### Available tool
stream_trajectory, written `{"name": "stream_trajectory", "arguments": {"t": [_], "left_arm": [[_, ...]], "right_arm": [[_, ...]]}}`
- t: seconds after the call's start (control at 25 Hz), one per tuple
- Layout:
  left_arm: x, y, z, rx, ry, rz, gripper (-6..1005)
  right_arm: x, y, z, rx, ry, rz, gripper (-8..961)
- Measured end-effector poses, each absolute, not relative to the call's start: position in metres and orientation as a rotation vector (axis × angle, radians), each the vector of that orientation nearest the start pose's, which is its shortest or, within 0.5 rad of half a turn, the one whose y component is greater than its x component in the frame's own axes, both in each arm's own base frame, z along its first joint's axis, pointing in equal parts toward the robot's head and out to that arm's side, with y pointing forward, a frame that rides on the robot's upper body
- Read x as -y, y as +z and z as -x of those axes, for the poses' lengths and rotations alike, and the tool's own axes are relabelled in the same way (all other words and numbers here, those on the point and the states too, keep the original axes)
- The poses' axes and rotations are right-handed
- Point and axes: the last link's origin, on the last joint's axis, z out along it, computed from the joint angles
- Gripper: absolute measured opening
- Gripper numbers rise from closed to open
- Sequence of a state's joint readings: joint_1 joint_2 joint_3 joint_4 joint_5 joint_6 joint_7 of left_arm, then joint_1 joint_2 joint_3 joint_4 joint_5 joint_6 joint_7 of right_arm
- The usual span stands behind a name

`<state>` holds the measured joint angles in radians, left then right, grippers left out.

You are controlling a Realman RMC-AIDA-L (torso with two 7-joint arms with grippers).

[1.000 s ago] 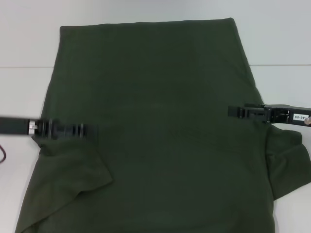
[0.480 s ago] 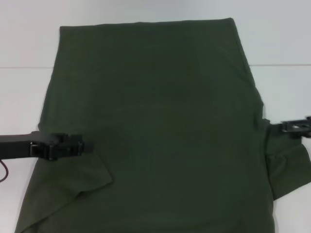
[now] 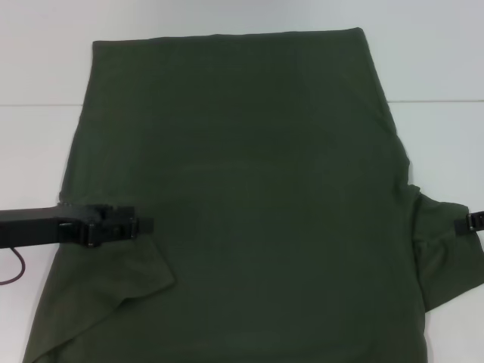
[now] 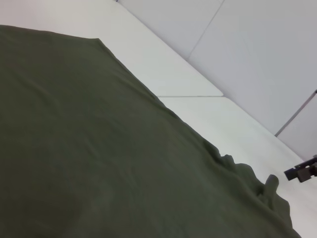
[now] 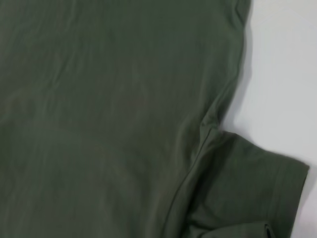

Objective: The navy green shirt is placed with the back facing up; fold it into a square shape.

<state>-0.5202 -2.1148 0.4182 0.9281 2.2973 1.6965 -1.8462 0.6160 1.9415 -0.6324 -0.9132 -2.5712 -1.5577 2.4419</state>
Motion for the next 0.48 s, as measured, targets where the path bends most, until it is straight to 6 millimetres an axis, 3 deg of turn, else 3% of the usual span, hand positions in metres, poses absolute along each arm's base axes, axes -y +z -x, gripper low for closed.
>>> {"name": "stream_trajectory", "arguments": {"t": [0.48], "left_arm": [[-0.320, 0.045, 0.281, 1.187, -0.596, 2.548, 594]], "right_arm": [[-0.362, 0.079, -0.311, -1.520, -0.015, 2.256, 926]]}}
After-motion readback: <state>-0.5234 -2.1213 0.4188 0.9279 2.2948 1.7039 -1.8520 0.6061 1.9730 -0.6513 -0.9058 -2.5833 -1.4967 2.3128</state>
